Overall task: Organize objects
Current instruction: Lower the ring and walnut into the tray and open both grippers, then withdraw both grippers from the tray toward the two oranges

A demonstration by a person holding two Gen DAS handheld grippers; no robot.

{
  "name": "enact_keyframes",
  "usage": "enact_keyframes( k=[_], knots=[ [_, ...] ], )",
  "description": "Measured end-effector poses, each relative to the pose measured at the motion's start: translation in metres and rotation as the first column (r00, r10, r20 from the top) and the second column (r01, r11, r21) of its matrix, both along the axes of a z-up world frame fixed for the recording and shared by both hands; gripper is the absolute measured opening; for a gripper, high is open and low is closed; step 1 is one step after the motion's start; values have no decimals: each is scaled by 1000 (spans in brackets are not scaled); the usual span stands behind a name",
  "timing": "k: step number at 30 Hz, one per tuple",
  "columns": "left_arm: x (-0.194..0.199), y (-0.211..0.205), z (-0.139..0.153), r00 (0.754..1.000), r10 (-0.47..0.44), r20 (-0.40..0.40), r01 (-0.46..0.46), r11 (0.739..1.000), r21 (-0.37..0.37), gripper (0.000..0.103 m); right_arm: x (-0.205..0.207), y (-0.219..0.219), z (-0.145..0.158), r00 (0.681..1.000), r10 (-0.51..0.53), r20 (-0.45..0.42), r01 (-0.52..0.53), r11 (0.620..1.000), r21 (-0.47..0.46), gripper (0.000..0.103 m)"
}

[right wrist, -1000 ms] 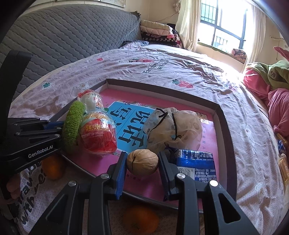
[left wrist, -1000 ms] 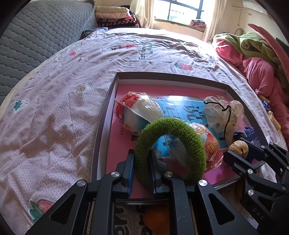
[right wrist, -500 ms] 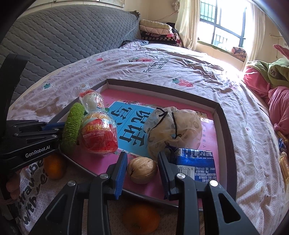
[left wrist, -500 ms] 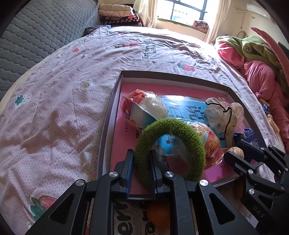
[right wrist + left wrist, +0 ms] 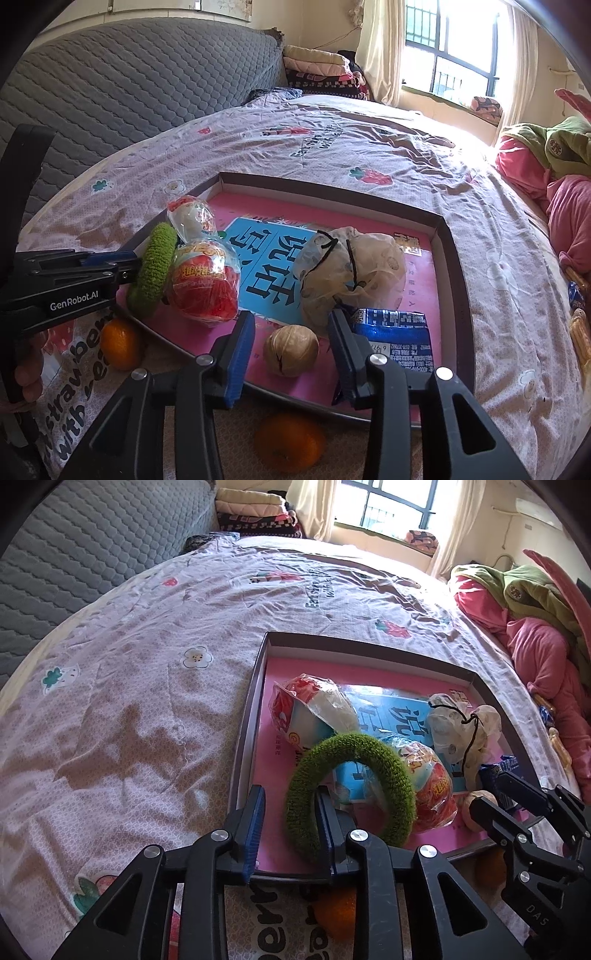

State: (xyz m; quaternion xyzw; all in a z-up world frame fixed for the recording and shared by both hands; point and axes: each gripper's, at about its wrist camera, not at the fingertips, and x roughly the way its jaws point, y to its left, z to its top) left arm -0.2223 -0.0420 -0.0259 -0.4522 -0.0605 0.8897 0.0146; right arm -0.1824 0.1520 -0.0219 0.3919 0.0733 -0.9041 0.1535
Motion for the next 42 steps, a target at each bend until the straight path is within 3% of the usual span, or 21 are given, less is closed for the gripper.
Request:
enact_keyframes(
  k=[3,10,14,42],
  knots=[
    [1,0,3,1000,5,-8,-5,1000,-5,36,1,2,2,1000,-4,-2,4,1000,-14,47],
    [6,3,10,1000,-1,-19,1,1000,-5,39,3,5,7,1000,-16,-17,16,1000,-21,53],
    [10,4,18,1000,-4,-31,4,1000,6,48,5,7,12,999,-20,-30,19,999,-26,56],
    [50,14,72,988,-41,-148,41,999,-5,61,28,38,57,984,-91,-151,74,991,-113,71]
  ],
)
